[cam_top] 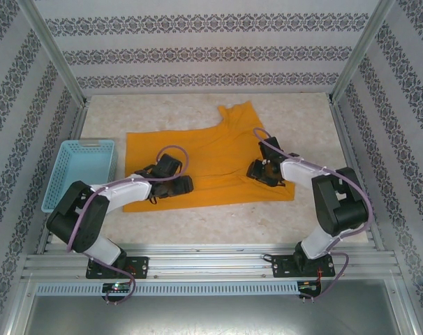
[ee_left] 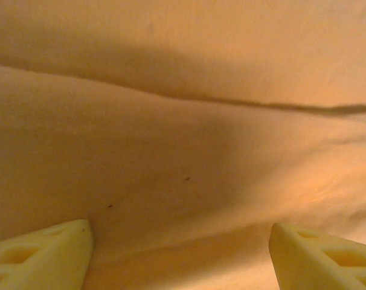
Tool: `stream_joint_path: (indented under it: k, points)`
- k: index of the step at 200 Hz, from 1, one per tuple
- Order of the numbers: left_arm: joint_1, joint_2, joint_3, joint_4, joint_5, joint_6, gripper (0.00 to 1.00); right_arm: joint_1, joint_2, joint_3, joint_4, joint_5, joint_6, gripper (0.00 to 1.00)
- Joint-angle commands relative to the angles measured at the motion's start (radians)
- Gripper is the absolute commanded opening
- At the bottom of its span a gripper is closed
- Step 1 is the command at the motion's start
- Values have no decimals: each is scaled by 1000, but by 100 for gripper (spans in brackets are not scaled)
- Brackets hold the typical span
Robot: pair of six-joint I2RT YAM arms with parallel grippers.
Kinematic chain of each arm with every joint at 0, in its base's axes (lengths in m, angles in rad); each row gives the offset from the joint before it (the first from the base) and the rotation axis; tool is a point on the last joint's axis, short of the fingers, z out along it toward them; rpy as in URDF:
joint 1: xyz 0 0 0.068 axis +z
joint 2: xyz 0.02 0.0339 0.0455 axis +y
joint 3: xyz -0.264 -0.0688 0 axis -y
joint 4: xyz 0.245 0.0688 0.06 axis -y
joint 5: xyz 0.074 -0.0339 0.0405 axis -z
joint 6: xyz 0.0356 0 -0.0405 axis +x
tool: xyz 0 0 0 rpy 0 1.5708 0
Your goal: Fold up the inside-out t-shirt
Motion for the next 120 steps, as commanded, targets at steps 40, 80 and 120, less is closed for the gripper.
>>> stream_joint_path:
  k: [40,80,120]
  points:
    - [-191,-160,-172,-36,-79,-159,77,43,-298,-276,-74,94,186,56]
    - [-255,-214,-97,-121,-109,-131,78,21,-575,-346,-170,176,174,61]
    - [-80,-228,162,-296,-222,54,83,8,-525,-117,-214,182,32,65]
